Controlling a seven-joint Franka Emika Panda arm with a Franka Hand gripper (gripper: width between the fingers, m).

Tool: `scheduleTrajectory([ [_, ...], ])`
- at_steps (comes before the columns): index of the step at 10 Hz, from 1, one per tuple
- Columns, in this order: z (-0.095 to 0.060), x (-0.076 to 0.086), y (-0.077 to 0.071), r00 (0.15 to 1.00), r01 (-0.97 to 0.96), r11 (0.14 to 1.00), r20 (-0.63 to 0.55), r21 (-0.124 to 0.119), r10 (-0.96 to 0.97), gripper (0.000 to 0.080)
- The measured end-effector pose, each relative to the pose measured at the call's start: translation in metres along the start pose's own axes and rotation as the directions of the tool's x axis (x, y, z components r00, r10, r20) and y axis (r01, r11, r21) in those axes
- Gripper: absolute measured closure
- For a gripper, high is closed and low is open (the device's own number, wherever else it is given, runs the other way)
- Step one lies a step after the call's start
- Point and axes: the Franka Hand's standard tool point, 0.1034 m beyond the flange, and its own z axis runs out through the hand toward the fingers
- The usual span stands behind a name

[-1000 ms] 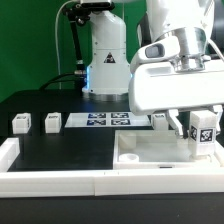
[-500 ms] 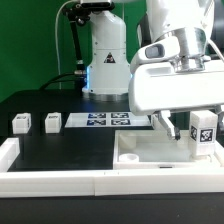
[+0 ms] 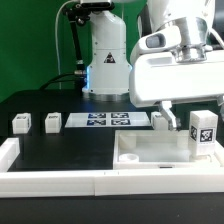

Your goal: Assemble square table

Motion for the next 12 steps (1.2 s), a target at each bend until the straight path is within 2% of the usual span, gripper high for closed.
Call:
scheduleTrajectory([
  [2, -0.008, 0.008, 0.001, 1.0, -0.003, 1.0, 0.015, 0.005, 0.003, 0.0151],
  [5, -0.003, 0.001, -0.002, 0.996, -0.001, 1.0, 0.085, 0.021, -0.001, 0.0151],
  [8, 0.003, 0.004, 0.002, 0.957, -0.02, 0.998, 0.29, 0.06, 0.001, 0.0151],
  [9, 0.003, 0.007, 0.001, 0.945, -0.027, 0.997, 0.326, 0.068, 0.003, 0.0151],
  [12, -0.002, 0.003, -0.006, 0.856, -0.05, 0.993, 0.517, 0.105, -0.012, 0.0151],
])
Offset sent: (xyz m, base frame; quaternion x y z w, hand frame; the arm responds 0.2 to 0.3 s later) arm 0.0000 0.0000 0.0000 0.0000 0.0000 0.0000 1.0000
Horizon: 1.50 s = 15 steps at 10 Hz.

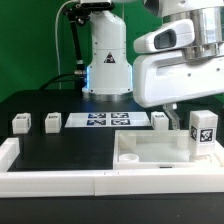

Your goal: Assemble square table

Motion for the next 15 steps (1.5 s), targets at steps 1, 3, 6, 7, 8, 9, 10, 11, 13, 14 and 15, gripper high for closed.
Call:
scheduleTrajectory([
  [1, 0.0, 0.004, 0.0, 1.0, 0.002, 1.0, 0.014, 0.005, -0.002, 0.0151],
  [3, 0.001, 0.006, 0.002, 1.0, 0.01, 1.0, -0.01, -0.001, -0.01, 0.0151],
  [6, -0.004, 0.018, 0.003, 0.995, 0.055, 0.998, -0.086, -0.023, -0.056, 0.0275],
  [7, -0.003, 0.019, 0.003, 0.993, 0.057, 0.998, -0.098, -0.026, -0.059, 0.0413],
  [8, -0.003, 0.019, 0.004, 0.993, 0.056, 0.998, -0.099, -0.027, -0.058, 0.0413],
  [9, -0.002, 0.018, 0.004, 0.993, 0.055, 0.998, -0.099, -0.027, -0.057, 0.0509],
  [10, -0.003, 0.019, 0.005, 0.993, 0.054, 0.998, -0.106, -0.029, -0.057, 0.0508],
  [11, -0.003, 0.019, 0.006, 0.992, 0.055, 0.998, -0.109, -0.03, -0.058, 0.0508],
  [13, -0.003, 0.02, 0.006, 0.993, 0.032, 0.999, -0.11, -0.026, -0.035, 0.0508],
  [14, -0.003, 0.02, 0.005, 0.994, -0.006, 1.0, -0.111, -0.019, 0.004, 0.0508],
  [15, -0.003, 0.02, 0.005, 0.991, -0.077, 0.997, -0.114, -0.011, 0.075, 0.0508],
])
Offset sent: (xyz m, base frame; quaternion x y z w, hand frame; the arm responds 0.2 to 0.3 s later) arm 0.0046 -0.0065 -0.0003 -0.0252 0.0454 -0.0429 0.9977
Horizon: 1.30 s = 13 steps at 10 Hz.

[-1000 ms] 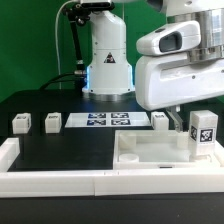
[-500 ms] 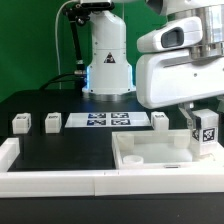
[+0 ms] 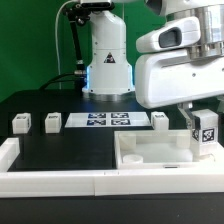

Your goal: Assemble square table

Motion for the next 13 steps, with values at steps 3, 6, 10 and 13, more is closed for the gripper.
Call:
scheduleTrajectory([
  [3, 0.0005, -0.0003, 0.0057, 0.95, -0.313, 0.95, -0.014, -0.007, 0.313, 0.0507],
  [6, 0.0004, -0.0034, 0.009, 0.824, -0.566, 0.824, -0.045, 0.002, 0.565, 0.0506],
  [10, 0.0007, -0.0074, 0.0017, 0.447, -0.894, 0.448, -0.072, -0.004, 0.892, 0.0506],
  [13, 0.0009, -0.0071, 0.0008, 0.267, -0.963, 0.268, -0.058, 0.017, 0.962, 0.0506],
])
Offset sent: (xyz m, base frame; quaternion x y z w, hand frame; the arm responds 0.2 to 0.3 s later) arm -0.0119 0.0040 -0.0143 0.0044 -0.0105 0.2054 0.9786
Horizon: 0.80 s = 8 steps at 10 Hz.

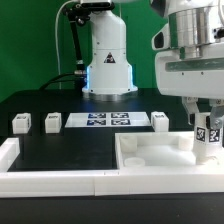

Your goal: Assemble square table

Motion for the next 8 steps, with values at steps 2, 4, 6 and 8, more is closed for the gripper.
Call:
scheduleTrajectory([
  [2, 0.0001, -0.0003, 0.0, 0.998, 0.058, 0.998, 0.0, 0.0, -0.058, 0.0343],
  [4, -0.0003, 0.0005, -0.0005, 0.984, 0.178, 0.984, -0.002, 0.001, -0.178, 0.022],
  [6, -0.0006, -0.0021, -0.0017, 0.926, 0.378, 0.926, -0.002, -0.001, -0.378, 0.0154],
  [8, -0.0016, -0.0052, -0.0058, 0.851, 0.525, 0.851, -0.001, 0.002, -0.525, 0.0151],
])
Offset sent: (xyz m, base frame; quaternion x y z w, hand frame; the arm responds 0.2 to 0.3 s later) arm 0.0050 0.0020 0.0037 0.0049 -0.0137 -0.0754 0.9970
